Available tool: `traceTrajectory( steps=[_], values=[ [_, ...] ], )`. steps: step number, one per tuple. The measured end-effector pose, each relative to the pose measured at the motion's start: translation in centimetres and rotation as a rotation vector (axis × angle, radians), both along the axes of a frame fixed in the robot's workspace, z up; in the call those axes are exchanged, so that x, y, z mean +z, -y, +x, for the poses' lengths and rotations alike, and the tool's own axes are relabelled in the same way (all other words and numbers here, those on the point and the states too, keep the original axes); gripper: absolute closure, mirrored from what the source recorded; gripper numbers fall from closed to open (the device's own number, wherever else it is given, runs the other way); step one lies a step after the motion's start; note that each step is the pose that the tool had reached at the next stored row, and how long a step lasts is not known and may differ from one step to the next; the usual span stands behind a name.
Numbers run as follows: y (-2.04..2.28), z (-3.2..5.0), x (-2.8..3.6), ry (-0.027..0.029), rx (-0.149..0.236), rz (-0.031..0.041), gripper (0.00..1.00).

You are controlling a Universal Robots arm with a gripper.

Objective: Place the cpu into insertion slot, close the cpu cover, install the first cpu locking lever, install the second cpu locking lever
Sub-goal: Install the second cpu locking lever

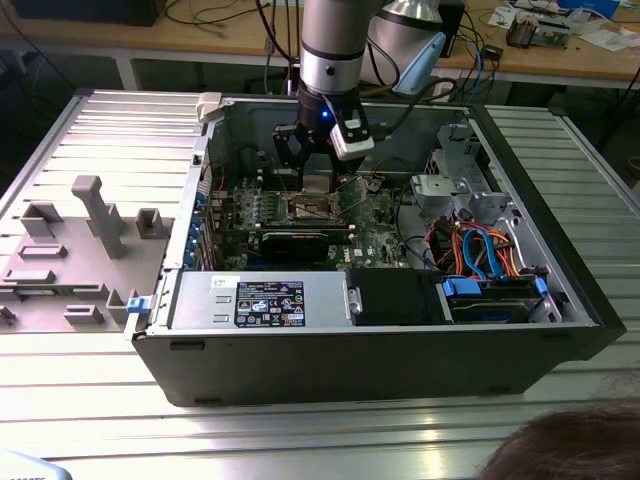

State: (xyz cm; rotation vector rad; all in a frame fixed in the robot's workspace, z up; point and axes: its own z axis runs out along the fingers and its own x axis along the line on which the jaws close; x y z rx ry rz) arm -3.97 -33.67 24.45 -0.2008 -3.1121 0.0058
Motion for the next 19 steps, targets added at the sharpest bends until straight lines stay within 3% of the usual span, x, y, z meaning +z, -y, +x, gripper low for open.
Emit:
traceTrajectory(
  steps=[19],
  values=[
    [0.00,0.00,-0.06,0.0000,-0.084,0.0000,0.45]
  ],
)
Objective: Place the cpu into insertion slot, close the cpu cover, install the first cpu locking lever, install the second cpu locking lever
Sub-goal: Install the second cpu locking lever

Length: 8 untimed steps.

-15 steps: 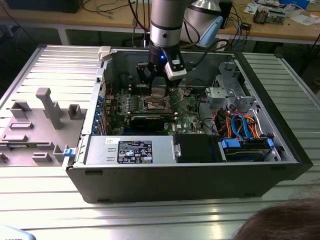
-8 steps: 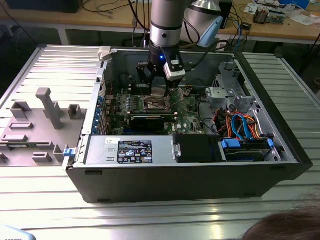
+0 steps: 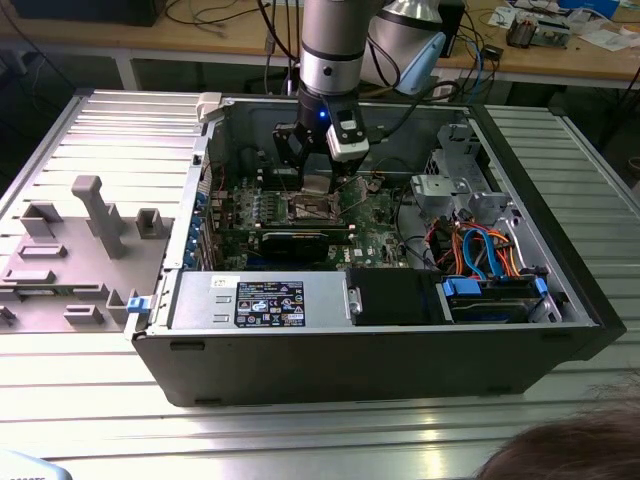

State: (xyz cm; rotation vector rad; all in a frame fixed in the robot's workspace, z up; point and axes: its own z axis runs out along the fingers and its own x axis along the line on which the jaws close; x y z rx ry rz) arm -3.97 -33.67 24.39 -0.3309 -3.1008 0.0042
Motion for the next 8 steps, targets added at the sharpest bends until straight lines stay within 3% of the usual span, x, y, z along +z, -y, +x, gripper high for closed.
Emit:
traceTrajectory(
  steps=[8],
  values=[
    [0.00,0.00,-0.03,0.0000,-0.022,0.0000,0.45]
  ],
)
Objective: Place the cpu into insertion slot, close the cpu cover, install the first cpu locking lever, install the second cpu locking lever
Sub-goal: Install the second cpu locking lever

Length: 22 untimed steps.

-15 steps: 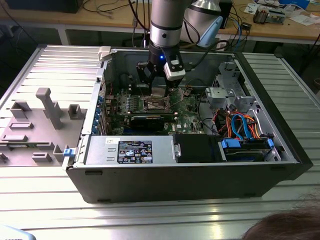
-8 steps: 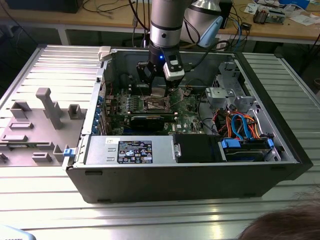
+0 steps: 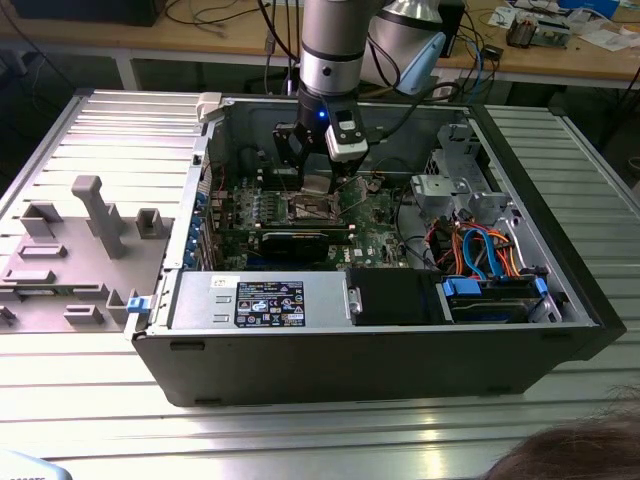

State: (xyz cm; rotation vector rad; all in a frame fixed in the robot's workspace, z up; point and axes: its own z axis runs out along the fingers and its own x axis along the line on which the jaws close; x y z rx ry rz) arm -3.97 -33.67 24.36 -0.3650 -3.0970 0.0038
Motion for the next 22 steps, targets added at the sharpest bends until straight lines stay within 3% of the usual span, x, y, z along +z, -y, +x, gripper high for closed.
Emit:
traceTrajectory(
  steps=[22],
  values=[
    [0.00,0.00,-0.07,0.0000,-0.047,0.0000,0.45]
  ],
)
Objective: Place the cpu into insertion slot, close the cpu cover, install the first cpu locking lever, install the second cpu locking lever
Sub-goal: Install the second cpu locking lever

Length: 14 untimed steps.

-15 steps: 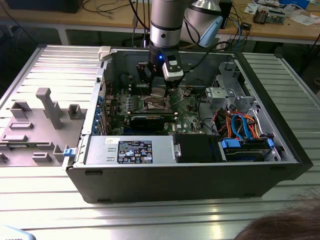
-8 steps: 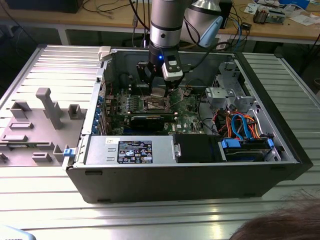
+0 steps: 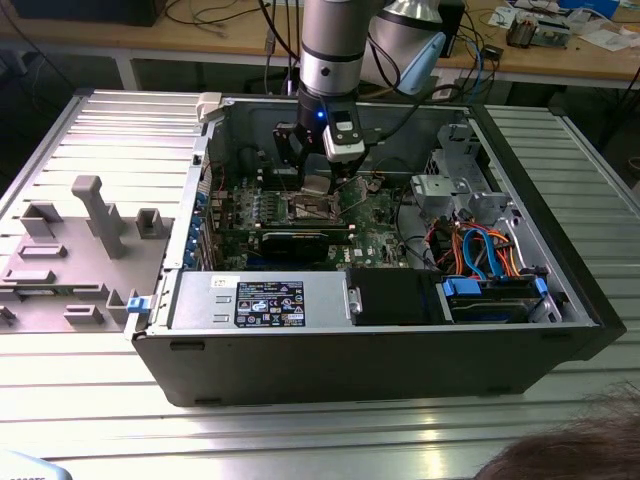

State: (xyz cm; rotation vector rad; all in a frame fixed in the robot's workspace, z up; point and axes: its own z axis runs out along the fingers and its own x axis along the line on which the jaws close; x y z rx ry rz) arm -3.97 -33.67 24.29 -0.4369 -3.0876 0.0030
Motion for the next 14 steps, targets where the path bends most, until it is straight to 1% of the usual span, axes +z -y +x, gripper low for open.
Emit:
traceTrajectory(
  steps=[14],
  values=[
    [0.00,0.00,-0.04,0.0000,-0.025,0.0000,0.45]
  ],
)
